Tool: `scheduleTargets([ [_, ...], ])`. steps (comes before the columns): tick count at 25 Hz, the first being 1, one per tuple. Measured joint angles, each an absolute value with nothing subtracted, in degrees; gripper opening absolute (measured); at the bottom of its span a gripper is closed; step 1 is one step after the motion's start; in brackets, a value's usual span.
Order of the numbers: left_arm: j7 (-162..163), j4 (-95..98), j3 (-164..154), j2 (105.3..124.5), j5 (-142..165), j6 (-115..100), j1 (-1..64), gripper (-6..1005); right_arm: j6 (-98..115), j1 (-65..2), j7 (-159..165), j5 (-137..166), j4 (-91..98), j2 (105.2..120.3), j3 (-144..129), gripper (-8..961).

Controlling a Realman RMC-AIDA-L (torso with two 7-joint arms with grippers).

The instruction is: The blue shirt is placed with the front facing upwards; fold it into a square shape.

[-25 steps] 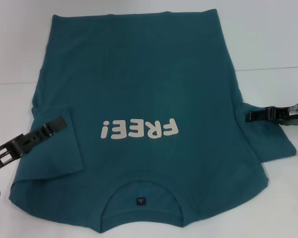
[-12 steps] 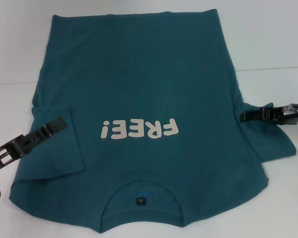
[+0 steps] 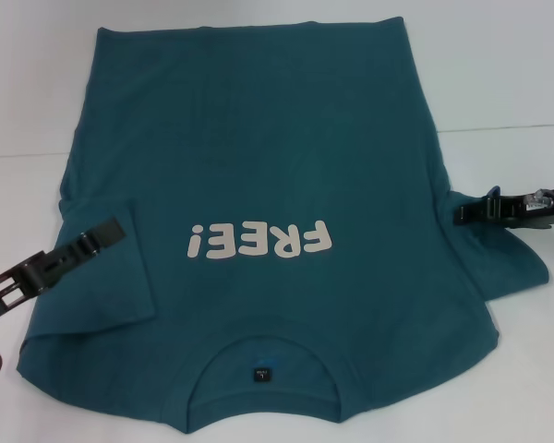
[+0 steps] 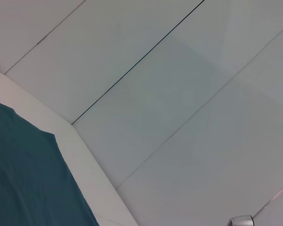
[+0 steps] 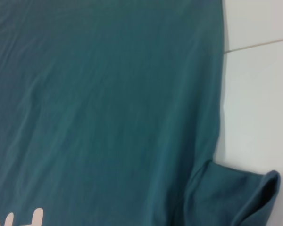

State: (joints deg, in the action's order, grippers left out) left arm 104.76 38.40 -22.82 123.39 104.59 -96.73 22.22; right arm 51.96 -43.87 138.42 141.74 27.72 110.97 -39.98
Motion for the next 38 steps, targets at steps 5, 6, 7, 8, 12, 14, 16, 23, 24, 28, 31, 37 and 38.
scheduleTargets([
  [5, 104.76, 38.4, -22.77, 123.39, 104.59, -96.81, 22.17, 797, 51.77, -44.2, 139.62, 143.01, 27.64, 110.81, -40.06, 465],
  [6, 104.76, 38.4, -22.77, 123.39, 104.59, -96.82, 22.19, 797, 51.77, -44.22, 139.8, 143.28, 27.66, 110.79, -40.07, 443],
  [7, 104.76, 38.41, -22.76, 123.39, 104.59, -96.82, 22.2, 797, 51.76, -44.22, 139.94, 143.41, 27.67, 110.79, -40.07, 421],
  [8, 104.76, 38.41, -22.76, 123.39, 104.59, -96.83, 22.23, 797, 51.76, -44.22, 140.05, 143.48, 27.67, 110.79, -40.08, 399],
  [12, 104.76, 38.41, -22.76, 123.4, 104.59, -96.83, 22.26, 798, 51.76, -43.93, 140.23, 143.51, 27.66, 110.76, -40.08, 310],
  [14, 104.76, 38.41, -22.76, 123.4, 104.59, -96.77, 22.25, 798, 51.79, -43.82, 140.29, 143.53, 27.81, 110.71, -40.08, 266],
  [16, 104.76, 38.4, -22.76, 123.4, 104.59, -96.72, 22.24, 798, 51.94, -43.74, 140.3, 143.53, 27.89, 110.7, -40.08, 189],
  [23, 104.76, 38.34, -22.76, 123.4, 104.12, -96.59, 22.23, 797, 53.16, -43.73, 140.28, 145.06, 28.39, 110.29, -40.16, 20],
  [24, 104.76, 38.33, -22.76, 123.4, 103.86, -96.63, 22.23, 797, 53.46, -43.77, 140.27, 145.76, 28.64, 110.26, -40.18, 15],
  [28, 104.76, 38.32, -22.76, 123.4, 103.34, -96.73, 22.15, 797, 54.15, -43.58, 140.42, 146.71, 29.8, 110.28, -39.9, 14],
  [31, 104.77, 38.32, -22.76, 123.4, 103.3, -96.79, 22.01, 797, 54.48, -42.98, 141.37, 146.69, 30.9, 110.28, -39.75, 19],
  [37, 104.76, 38.32, -22.77, 123.4, 103.27, -96.85, 21.91, 798, 56.79, -40.39, 143.9, 146.54, 36.35, 110.26, -39.55, 28],
  [38, 104.76, 38.32, -22.76, 123.4, 103.27, -96.85, 21.9, 798, 57.11, -40.04, 144.29, 146.45, 37.15, 110.26, -39.55, 29],
])
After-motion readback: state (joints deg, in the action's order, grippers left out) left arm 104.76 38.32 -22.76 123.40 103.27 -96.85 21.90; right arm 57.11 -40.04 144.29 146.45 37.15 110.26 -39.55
